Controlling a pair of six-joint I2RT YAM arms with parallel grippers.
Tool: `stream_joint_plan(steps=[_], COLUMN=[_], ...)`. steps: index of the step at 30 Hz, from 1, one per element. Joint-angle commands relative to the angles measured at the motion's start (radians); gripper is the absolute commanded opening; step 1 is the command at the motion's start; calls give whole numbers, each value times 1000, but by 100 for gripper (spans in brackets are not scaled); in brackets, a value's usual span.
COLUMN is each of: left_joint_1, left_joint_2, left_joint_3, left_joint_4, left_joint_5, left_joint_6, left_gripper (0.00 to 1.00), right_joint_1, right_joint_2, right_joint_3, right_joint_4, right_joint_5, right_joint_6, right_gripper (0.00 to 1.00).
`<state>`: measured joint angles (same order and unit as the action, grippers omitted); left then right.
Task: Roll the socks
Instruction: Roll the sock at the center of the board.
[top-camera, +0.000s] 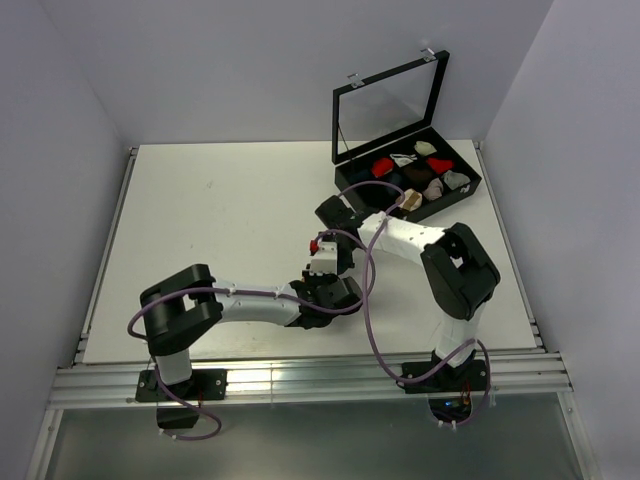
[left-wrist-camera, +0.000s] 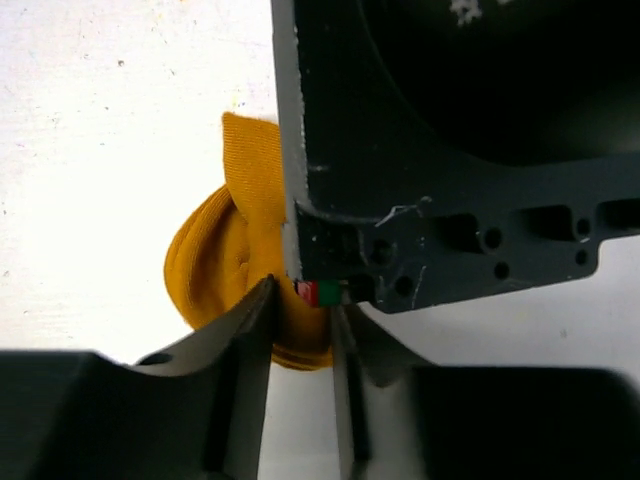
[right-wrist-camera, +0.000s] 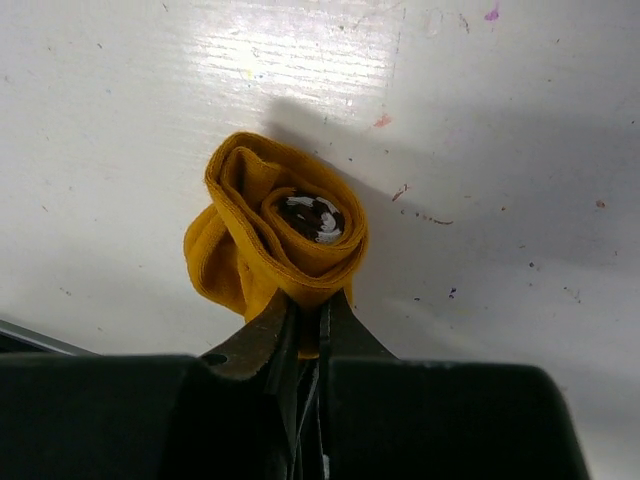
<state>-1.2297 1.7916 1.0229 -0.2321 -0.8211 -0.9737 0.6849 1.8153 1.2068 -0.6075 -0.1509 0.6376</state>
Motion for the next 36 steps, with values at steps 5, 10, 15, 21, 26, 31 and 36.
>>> stream_joint_plan(steps=[5,10,15,21,26,31,36], left_joint_1=[-5,2,61,182,292,389,430], left_joint_2=[46,0,-125,-310,-408,-472,-480], left_joint_3=[32,-26,-157,-381,-549,-685,-739], left_joint_4=[-92,-75,23,255,399,534,585], left_joint_5=[-33,12,164,394,548,664,720], left_joint_6=[6,-48,-109,-171,-252,-315,-350], left_gripper=[7,0,0,0,0,0,0], right_joint_1=[15,10,-19,-45,-53,-47,-28], right_joint_2=[18,-20,-86,-203,-252,-208,-163], right_joint_3=[33,-7,-55,-151,-260,-340,-368], right_joint_4=[-51,8,103,273,437,581,712], right_joint_5=[-1,-61,-108,-177,-242,-318,-348], right_joint_6=[0,11,37,79,103,146,171], right_gripper=[0,9,35,55,59,60,61])
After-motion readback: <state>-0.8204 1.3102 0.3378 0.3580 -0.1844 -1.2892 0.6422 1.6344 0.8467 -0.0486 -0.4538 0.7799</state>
